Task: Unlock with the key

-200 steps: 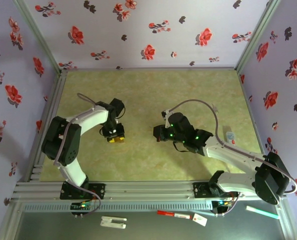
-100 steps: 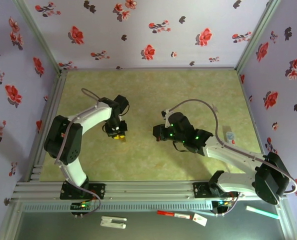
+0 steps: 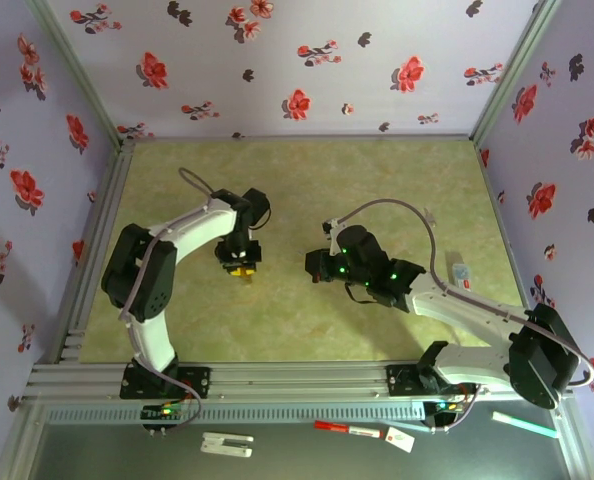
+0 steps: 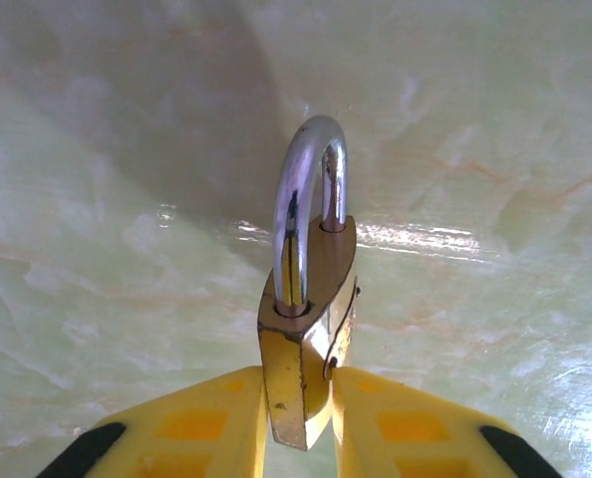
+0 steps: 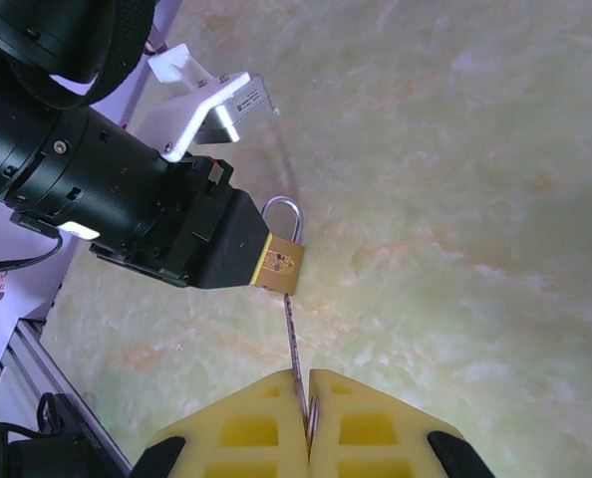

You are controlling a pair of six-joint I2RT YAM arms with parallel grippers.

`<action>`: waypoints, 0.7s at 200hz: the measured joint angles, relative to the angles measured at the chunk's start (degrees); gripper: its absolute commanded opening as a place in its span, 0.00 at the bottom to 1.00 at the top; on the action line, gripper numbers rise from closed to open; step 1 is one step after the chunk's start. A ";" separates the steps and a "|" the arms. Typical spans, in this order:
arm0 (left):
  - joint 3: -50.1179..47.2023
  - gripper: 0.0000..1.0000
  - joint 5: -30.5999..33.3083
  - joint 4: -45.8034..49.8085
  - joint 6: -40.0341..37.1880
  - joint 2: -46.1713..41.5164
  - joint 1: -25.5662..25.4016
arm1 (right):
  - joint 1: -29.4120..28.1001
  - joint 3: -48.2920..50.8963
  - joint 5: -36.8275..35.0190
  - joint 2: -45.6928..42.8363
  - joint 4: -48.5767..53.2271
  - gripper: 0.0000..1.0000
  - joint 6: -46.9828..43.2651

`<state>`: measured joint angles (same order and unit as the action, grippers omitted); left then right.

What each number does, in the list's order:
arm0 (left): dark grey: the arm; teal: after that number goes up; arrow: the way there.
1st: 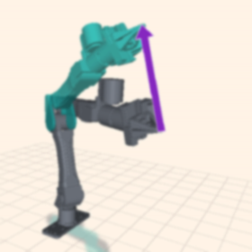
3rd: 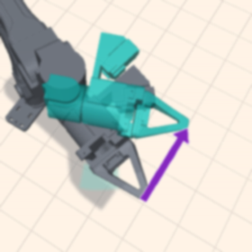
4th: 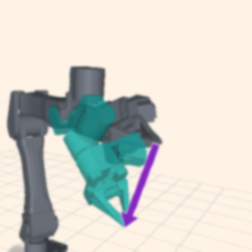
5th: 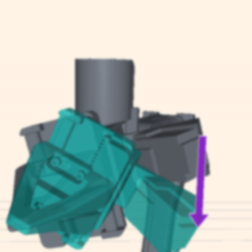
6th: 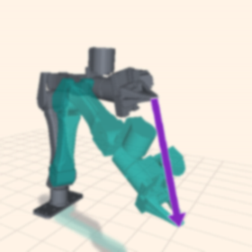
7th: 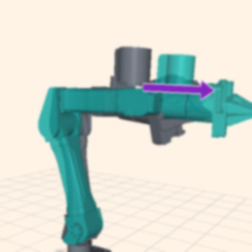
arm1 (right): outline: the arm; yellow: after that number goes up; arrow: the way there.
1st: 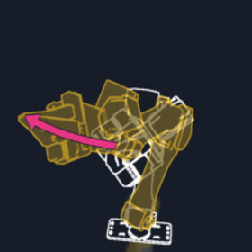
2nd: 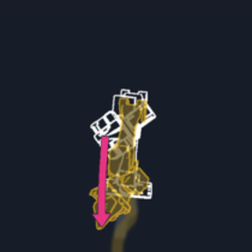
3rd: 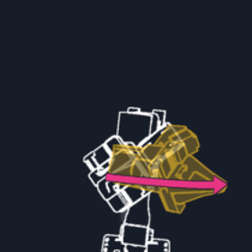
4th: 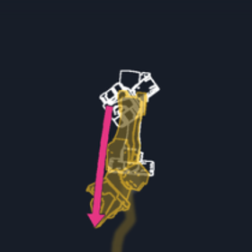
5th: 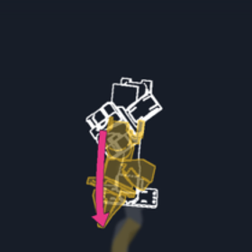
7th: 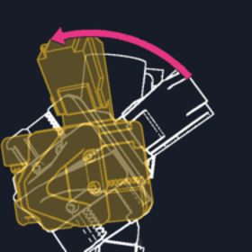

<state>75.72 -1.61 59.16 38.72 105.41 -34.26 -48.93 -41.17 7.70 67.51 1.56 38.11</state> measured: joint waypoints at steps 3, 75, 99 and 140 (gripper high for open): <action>0.00 0.27 0.11 -0.07 -0.02 0.13 -0.07 | 0.00 0.00 0.00 0.00 -0.02 0.00 0.00; 2.14 0.31 0.57 -0.17 0.00 2.78 -1.29 | 0.00 0.09 0.00 0.00 -0.46 0.00 0.79; 2.19 0.31 0.59 -0.20 0.00 2.82 -1.38 | 0.00 0.42 0.00 0.00 -0.46 0.00 0.92; 2.23 0.31 0.59 -0.59 0.02 3.91 -1.38 | 0.00 0.85 0.00 0.00 -0.46 0.00 1.07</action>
<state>77.95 -1.02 58.57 38.74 109.32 -35.64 -48.93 -40.32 7.70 67.51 1.10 39.18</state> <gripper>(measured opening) 0.307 0.042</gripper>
